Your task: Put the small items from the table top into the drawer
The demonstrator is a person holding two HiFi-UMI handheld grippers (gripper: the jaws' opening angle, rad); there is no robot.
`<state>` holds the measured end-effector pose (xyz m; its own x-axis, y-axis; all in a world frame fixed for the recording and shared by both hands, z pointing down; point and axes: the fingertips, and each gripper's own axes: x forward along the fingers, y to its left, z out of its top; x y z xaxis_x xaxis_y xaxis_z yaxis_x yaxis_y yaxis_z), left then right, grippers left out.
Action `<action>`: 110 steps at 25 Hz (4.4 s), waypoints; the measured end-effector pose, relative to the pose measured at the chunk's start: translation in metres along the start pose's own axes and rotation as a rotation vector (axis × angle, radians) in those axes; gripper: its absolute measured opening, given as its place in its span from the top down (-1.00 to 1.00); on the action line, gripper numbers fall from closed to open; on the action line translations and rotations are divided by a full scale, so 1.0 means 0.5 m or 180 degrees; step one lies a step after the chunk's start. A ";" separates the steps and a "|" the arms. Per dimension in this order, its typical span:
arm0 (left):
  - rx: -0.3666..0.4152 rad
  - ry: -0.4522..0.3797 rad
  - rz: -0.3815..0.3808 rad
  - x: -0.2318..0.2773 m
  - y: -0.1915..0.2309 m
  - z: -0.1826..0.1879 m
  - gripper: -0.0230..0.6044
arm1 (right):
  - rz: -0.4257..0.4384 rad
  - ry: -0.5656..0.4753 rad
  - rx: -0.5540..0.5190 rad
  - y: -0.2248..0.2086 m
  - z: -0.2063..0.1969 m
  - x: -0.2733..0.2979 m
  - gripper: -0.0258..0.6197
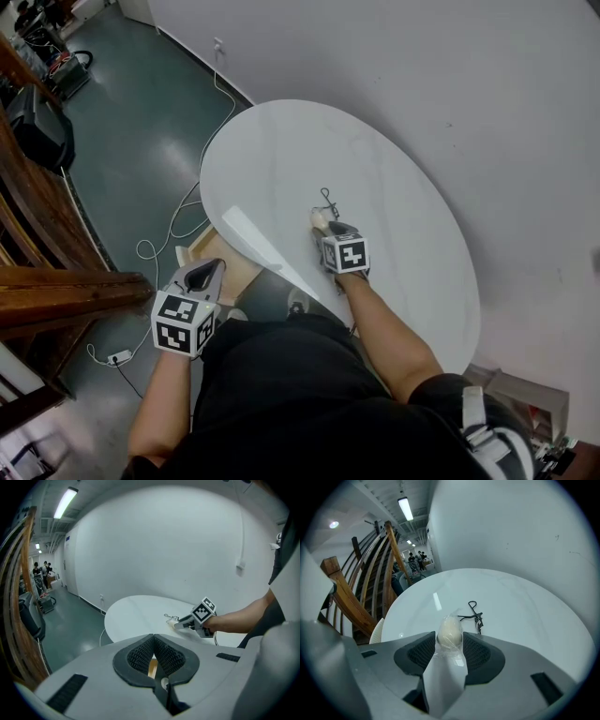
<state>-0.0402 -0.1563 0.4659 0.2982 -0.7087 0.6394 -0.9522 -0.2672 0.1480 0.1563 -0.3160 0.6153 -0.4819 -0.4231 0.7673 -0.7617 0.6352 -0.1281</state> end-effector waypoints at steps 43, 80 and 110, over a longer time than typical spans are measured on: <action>-0.0167 -0.0135 0.0019 -0.110 0.113 -0.126 0.88 | 0.0834 -0.0423 -0.0616 0.425 0.068 -0.105 0.44; -0.0974 0.0048 0.0645 -0.202 0.246 -0.301 0.88 | 0.1219 0.1133 -0.1371 0.618 -0.160 0.338 0.44; -0.1068 0.0179 0.0588 -0.194 0.245 -0.349 0.88 | 0.1207 0.1294 -0.1349 0.639 -0.205 0.436 0.38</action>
<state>-0.1974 -0.0063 0.5538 0.1243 -0.6856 0.7173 -0.9610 0.0969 0.2591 -0.1477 -0.1392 0.8059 -0.4178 0.1007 0.9030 -0.2983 0.9235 -0.2410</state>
